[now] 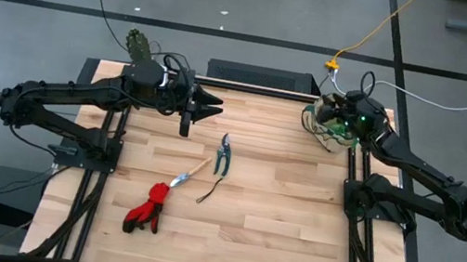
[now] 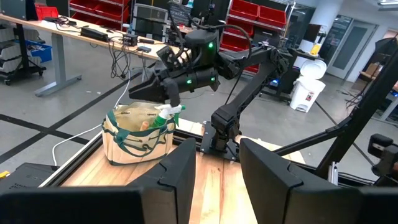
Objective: Pick & Place Garden tools in Gardening bag
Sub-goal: Put the brown trowel into the white gardening bag
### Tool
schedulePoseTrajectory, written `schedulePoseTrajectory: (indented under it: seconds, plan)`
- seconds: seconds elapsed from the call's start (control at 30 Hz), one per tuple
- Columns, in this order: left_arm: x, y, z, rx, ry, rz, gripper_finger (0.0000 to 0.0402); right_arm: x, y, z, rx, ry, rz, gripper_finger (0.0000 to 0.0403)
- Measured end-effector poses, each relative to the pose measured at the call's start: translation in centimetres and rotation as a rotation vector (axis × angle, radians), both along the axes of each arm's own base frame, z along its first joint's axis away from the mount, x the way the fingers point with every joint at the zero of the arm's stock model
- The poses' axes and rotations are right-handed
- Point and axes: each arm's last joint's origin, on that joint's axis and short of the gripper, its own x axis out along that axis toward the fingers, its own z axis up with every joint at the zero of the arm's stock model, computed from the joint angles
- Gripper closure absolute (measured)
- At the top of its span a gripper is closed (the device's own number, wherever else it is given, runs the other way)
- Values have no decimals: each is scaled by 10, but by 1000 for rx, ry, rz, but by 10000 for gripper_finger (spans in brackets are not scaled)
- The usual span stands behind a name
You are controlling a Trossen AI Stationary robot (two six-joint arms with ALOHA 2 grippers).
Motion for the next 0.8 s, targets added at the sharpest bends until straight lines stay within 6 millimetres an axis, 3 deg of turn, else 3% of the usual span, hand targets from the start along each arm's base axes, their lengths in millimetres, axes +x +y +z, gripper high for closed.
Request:
schedulePoseTrajectory:
  seconds: [0.37,0.8]
  plan:
    - [0,0,0,-25,-4,2,271,9,14,22,-90,-117,185,211]
    - [0,0,0,-25,-4,-1,271,10,33,94,-260,-88,310,211]
